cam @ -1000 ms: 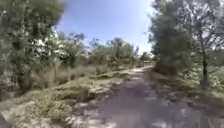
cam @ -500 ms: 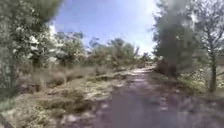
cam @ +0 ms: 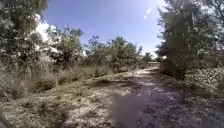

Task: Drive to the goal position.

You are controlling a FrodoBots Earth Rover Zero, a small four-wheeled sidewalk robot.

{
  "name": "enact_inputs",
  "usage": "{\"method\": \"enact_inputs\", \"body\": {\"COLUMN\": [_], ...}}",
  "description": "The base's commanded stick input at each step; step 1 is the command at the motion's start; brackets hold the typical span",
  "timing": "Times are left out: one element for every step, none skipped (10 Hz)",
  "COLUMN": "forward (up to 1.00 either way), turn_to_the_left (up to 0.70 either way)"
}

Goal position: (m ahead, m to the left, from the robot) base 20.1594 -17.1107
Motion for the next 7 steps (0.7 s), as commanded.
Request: {"method": "enact_inputs", "body": {"forward": [0.0,0.0,0.0,0.14,0.64,0.7,0.7], "turn_to_the_left": [0.0,0.0,0.0,0.0,0.0,0.0,0.0]}}
